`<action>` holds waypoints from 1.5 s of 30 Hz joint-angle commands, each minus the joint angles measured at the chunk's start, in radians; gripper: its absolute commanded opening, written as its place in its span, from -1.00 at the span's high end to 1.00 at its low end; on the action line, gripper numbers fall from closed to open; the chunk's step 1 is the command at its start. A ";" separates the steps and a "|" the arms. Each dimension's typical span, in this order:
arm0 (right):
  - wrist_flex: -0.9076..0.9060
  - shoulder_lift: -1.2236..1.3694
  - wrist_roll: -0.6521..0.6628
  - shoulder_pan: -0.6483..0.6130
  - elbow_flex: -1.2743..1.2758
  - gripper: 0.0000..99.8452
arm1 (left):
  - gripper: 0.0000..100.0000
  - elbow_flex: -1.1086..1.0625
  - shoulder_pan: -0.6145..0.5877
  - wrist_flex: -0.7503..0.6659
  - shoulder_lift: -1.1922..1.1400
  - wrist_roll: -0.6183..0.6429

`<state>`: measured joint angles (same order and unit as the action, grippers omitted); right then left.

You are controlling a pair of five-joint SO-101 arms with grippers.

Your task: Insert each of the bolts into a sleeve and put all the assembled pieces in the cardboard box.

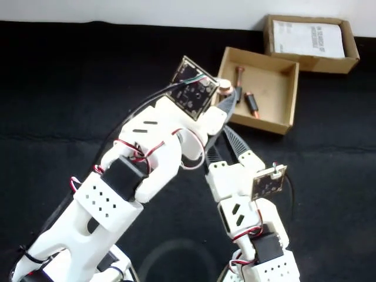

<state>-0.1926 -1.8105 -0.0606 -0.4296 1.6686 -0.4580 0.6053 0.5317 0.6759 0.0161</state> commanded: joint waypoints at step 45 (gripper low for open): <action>0.016 -0.016 -0.003 0.067 0.015 0.99 | 0.61 -0.140 -0.166 0.101 0.031 -0.003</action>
<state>-0.1941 -1.8090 -0.0606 -0.3775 1.6686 -0.6513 0.5025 0.6252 0.6743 0.0130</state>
